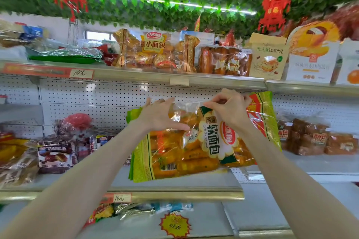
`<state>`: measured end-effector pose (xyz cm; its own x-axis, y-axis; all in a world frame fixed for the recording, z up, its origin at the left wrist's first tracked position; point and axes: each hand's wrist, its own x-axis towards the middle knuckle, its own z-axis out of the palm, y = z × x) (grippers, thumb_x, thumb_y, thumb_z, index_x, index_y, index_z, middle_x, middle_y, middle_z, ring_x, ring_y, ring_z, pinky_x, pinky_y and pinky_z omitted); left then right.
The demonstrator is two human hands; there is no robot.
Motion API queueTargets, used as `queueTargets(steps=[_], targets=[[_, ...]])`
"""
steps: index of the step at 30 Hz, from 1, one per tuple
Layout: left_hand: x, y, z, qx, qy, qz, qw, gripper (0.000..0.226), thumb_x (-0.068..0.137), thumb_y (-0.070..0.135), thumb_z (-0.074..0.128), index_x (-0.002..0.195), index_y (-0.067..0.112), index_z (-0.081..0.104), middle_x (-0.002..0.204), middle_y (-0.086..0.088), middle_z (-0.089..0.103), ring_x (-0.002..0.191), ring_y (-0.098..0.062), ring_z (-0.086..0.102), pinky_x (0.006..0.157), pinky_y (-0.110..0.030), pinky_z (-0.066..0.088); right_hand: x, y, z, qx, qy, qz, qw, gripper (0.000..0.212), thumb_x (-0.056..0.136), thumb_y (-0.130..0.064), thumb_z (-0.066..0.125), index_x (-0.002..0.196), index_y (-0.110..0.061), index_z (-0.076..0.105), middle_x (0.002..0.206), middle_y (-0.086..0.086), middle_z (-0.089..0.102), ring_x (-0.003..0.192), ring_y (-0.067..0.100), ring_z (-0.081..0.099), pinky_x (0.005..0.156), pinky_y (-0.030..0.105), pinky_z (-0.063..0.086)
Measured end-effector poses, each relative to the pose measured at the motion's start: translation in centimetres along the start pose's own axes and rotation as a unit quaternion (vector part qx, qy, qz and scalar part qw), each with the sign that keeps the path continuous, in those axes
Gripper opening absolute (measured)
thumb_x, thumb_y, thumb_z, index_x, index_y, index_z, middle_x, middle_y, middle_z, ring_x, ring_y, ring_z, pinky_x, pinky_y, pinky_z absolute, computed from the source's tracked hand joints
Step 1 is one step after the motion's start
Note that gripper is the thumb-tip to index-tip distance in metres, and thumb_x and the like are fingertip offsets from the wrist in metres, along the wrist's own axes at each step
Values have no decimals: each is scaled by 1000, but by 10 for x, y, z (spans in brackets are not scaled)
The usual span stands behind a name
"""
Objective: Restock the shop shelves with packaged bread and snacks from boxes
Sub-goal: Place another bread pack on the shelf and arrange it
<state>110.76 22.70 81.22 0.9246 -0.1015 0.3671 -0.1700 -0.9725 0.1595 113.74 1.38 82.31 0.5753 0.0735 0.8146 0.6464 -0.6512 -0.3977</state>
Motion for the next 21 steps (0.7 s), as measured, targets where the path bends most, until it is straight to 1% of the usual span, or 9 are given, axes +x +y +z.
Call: queueTargets(steps=[2, 5, 7, 10, 13, 15, 17, 19, 21], targets=[[4, 0, -5, -77, -73, 3, 994, 128, 52, 80, 60, 155, 20, 12, 160, -1, 23, 145, -24, 27, 119, -45, 19, 0, -4, -3, 4, -4, -10, 1000, 22, 78, -37, 76, 69, -17, 70, 74, -14, 54, 88, 9, 47, 87, 30, 15], [4, 0, -7, -168, -117, 11, 979, 128, 51, 74, 71, 154, 22, 17, 158, 1, 27, 142, -23, 31, 117, -43, 27, 0, -8, -3, 19, -7, -17, 1000, 25, 76, -38, 77, 68, -15, 71, 73, -14, 55, 87, 10, 48, 87, 30, 15], [2, 3, -5, -185, -124, 3, 975, 117, 55, 70, 75, 150, 17, 30, 149, 1, 40, 133, -20, 42, 111, -39, 36, 1, -10, -2, 22, -10, -21, 1000, 24, 76, -38, 77, 69, -15, 72, 72, -15, 54, 87, 10, 49, 84, 28, 14], [-1, 5, 4, -226, -84, 6, 971, 77, 62, 61, 77, 116, 9, 64, 111, -13, 66, 92, -20, 59, 78, -30, 49, 1, -11, -2, 14, -9, -26, 1000, 21, 75, -38, 78, 65, -20, 71, 71, -18, 53, 91, 10, 46, 83, 28, 14], [-5, 2, 15, -282, -48, -5, 958, 65, 55, 64, 79, 83, 6, 66, 77, -11, 68, 62, -17, 53, 60, -28, 45, -4, -9, 2, -17, 18, -27, 999, 19, 72, -43, 78, 68, -24, 73, 82, -23, 56, 103, 8, 36, 92, 31, 13], [-9, 4, 20, -323, -16, -17, 946, 41, 64, 44, 84, 70, 12, 60, 61, 3, 60, 53, -11, 50, 53, -21, 42, -9, -7, 5, -32, 39, -14, 999, 24, 71, -47, 77, 81, -25, 76, 105, -17, 60, 114, 12, 31, 104, 43, 15], [-12, 7, 25, -373, 11, -22, 928, 34, 66, 32, 86, 76, 6, 64, 63, 3, 60, 50, -7, 51, 51, -18, 42, -14, -5, 5, -45, 27, 22, 998, 42, 72, -51, 75, 109, -31, 71, 137, -8, 50, 132, 18, 23, 111, 50, 12], [-16, 8, 31, -408, 37, -40, 911, 27, 67, 28, 86, 75, 12, 65, 64, 5, 63, 47, -4, 52, 51, -18, 42, -19, 0, 3, -52, 2, 62, 997, 72, 73, -58, 72, 138, -38, 48, 157, -6, 24, 144, 20, 7, 115, 51, 4], [-18, 8, 37, -440, 75, -74, 892, 25, 66, 28, 86, 72, 18, 63, 67, 3, 66, 54, -8, 59, 54, -23, 47, -26, 6, 0, -34, -12, 105, 994, 98, 71, -66, 70, 151, -37, 22, 162, -7, 3, 147, 20, -5, 115, 53, 0]])
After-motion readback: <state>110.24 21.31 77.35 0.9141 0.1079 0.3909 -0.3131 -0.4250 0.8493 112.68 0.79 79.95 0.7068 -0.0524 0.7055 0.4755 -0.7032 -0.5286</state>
